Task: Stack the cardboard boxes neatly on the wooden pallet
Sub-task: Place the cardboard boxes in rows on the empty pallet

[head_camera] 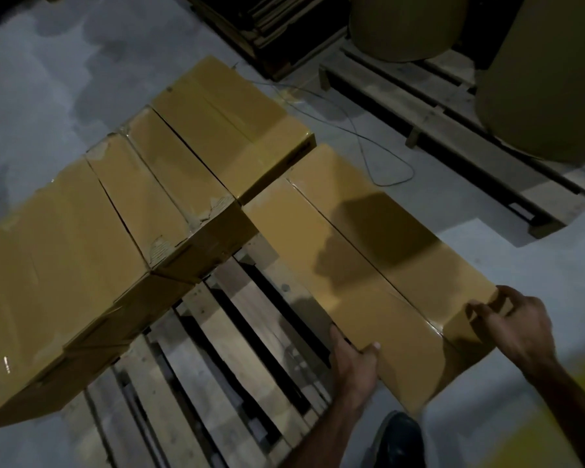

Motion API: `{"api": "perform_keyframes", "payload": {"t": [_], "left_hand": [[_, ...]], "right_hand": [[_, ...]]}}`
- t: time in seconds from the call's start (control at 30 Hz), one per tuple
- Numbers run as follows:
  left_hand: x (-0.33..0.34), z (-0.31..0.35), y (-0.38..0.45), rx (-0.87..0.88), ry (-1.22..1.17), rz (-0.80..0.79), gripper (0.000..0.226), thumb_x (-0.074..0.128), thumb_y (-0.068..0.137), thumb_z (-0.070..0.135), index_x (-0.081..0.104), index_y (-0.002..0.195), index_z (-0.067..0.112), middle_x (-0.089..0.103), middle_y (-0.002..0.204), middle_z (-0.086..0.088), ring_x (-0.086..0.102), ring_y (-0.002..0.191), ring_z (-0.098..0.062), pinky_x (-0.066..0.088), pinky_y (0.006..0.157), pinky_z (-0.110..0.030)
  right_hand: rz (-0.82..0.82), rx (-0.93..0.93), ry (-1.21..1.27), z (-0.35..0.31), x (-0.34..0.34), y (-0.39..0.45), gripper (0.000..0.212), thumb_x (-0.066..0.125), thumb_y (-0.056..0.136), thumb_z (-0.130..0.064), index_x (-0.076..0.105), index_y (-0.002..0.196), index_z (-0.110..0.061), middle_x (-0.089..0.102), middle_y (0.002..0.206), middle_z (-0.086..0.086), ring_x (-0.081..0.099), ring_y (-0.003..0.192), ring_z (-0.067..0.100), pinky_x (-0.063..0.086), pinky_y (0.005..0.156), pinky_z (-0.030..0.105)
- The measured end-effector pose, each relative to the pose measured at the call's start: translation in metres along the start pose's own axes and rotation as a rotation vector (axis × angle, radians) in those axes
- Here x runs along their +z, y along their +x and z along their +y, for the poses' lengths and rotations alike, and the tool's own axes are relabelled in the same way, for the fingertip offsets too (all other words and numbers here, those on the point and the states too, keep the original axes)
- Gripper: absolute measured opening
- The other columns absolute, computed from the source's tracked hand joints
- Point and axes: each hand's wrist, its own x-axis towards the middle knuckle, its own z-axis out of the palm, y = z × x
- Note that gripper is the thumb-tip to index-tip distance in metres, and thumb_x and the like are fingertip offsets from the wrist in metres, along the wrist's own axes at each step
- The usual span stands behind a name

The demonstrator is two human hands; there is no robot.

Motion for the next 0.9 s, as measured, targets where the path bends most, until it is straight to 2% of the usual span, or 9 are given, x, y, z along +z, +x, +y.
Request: {"api": "perform_keyframes", "payload": {"t": [0.1, 0.2, 0.3, 0.37, 0.53, 0.63, 0.77, 0.9], "left_hand": [[0.002, -0.003, 0.006, 0.013, 0.019, 0.011, 0.101, 0.078, 0.088, 0.036, 0.015, 0.166, 0.029, 0.037, 0.166, -0.001, 0.044, 0.147, -0.028, 0.043, 0.119, -0.048], [0.002, -0.008, 0.015, 0.016, 0.005, 0.007, 0.095, 0.08, 0.085, 0.034, 0.026, 0.162, 0.023, 0.049, 0.157, -0.004, 0.053, 0.138, -0.027, 0.049, 0.114, -0.05], [0.002, -0.006, 0.014, 0.032, -0.008, 0.02, 0.089, 0.079, 0.092, 0.023, 0.025, 0.163, 0.019, 0.05, 0.156, -0.002, 0.054, 0.137, -0.025, 0.048, 0.114, -0.047], [0.002, -0.006, 0.013, 0.032, 0.02, 0.035, 0.088, 0.078, 0.095, 0.022, 0.023, 0.163, 0.019, 0.048, 0.157, 0.0, 0.053, 0.137, -0.024, 0.047, 0.114, -0.044], [0.002, -0.004, 0.009, 0.013, 0.051, 0.03, 0.099, 0.074, 0.099, 0.025, 0.004, 0.169, 0.016, 0.035, 0.165, -0.002, 0.04, 0.15, -0.029, 0.04, 0.117, -0.037], [0.004, -0.005, 0.008, 0.02, 0.062, 0.028, 0.092, 0.071, 0.101, 0.023, 0.009, 0.168, 0.015, 0.041, 0.152, 0.007, 0.046, 0.144, -0.027, 0.039, 0.11, -0.03], [0.008, -0.009, 0.01, 0.032, 0.044, 0.049, 0.088, 0.074, 0.098, 0.025, 0.019, 0.166, 0.019, 0.049, 0.156, -0.004, 0.053, 0.136, -0.029, 0.048, 0.112, -0.045], [0.009, -0.01, 0.01, 0.04, 0.04, 0.048, 0.088, 0.074, 0.097, 0.028, 0.019, 0.166, 0.023, 0.05, 0.156, -0.004, 0.054, 0.136, -0.029, 0.049, 0.112, -0.049]], "right_hand": [[-0.012, 0.007, 0.013, 0.016, 0.01, 0.018, 0.066, 0.081, 0.081, -0.051, 0.061, 0.134, -0.018, 0.061, 0.122, 0.021, 0.065, 0.099, 0.04, 0.059, 0.089, 0.057], [-0.024, 0.011, 0.01, 0.021, 0.009, 0.022, 0.078, 0.071, 0.072, -0.064, 0.056, 0.138, -0.025, 0.057, 0.13, 0.018, 0.064, 0.109, 0.04, 0.058, 0.093, 0.059], [-0.031, 0.01, 0.031, 0.0, -0.001, 0.001, 0.072, 0.077, 0.087, -0.041, 0.049, 0.149, -0.017, 0.044, 0.144, 0.02, 0.053, 0.126, 0.046, 0.052, 0.102, 0.059], [-0.04, 0.024, 0.034, -0.003, 0.0, -0.002, 0.072, 0.076, 0.092, -0.034, 0.043, 0.153, -0.017, 0.037, 0.15, 0.019, 0.047, 0.132, 0.047, 0.049, 0.105, 0.061], [-0.055, 0.012, 0.049, 0.001, 0.003, -0.004, 0.08, 0.075, 0.092, -0.038, 0.034, 0.158, -0.022, 0.032, 0.156, 0.014, 0.044, 0.137, 0.045, 0.048, 0.106, 0.064], [-0.072, 0.0, 0.041, 0.0, 0.003, -0.005, 0.083, 0.075, 0.092, -0.041, 0.03, 0.159, -0.022, 0.03, 0.158, 0.012, 0.043, 0.137, 0.046, 0.048, 0.106, 0.063], [-0.093, -0.009, 0.026, 0.001, 0.002, -0.002, 0.082, 0.075, 0.09, -0.046, 0.032, 0.157, -0.024, 0.031, 0.155, 0.012, 0.047, 0.132, 0.048, 0.05, 0.103, 0.065], [-0.081, -0.008, 0.031, 0.002, 0.003, 0.002, 0.081, 0.075, 0.092, -0.042, 0.032, 0.157, -0.022, 0.03, 0.155, 0.014, 0.047, 0.133, 0.048, 0.05, 0.103, 0.065]]}}
